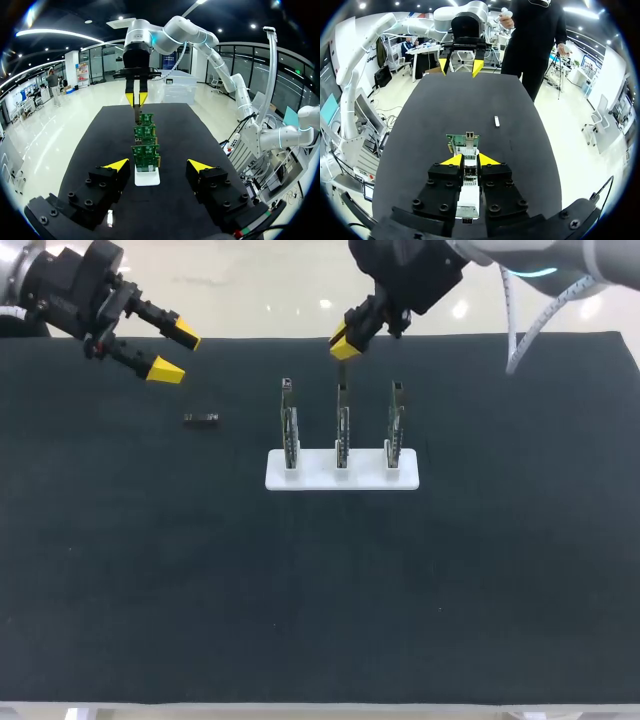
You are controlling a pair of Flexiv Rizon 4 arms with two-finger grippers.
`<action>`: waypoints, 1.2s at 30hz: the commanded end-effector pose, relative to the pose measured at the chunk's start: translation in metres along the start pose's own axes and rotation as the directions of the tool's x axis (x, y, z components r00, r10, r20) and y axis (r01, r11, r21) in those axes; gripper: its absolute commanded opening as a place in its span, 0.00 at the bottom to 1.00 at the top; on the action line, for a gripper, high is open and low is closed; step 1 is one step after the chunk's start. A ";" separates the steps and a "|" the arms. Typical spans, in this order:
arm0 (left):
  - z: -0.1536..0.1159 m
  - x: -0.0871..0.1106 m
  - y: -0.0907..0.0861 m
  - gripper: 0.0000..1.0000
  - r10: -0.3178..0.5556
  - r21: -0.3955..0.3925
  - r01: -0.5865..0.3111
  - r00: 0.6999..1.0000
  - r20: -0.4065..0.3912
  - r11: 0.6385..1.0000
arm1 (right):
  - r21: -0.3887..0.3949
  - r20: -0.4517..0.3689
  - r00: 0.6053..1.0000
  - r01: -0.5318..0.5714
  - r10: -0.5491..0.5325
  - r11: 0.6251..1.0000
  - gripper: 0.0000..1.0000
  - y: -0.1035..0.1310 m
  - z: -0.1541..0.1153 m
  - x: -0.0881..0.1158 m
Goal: Pick up the optical module with the left hand, and insert it into the network port with the right hand.
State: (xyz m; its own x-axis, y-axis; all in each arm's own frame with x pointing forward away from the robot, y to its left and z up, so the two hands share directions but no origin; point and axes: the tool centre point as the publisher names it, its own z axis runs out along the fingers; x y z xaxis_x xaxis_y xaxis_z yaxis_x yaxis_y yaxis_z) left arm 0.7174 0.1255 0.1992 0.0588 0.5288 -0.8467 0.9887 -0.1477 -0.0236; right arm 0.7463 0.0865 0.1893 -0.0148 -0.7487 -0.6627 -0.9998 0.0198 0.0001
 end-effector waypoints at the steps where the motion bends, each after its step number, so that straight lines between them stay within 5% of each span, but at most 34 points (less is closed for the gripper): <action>1: 0.000 0.000 0.001 1.00 -0.001 0.001 0.001 1.000 -0.003 1.000 | 0.005 0.003 1.000 0.000 0.000 1.000 0.00 0.002 0.000 0.002; 36: 0.000 0.000 0.001 1.00 -0.001 0.001 0.001 1.000 -0.003 1.000 | 0.010 0.013 1.000 -0.005 0.005 1.000 0.00 0.008 0.002 0.008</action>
State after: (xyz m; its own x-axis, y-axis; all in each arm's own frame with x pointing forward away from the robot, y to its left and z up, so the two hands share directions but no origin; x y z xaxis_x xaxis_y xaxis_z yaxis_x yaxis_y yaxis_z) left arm 0.7174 0.1255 0.1992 0.0588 0.5287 -0.8468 0.9887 -0.1477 -0.0236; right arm 0.7403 0.0831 0.1841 -0.0193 -0.7400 -0.6724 -0.9996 0.0286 -0.0028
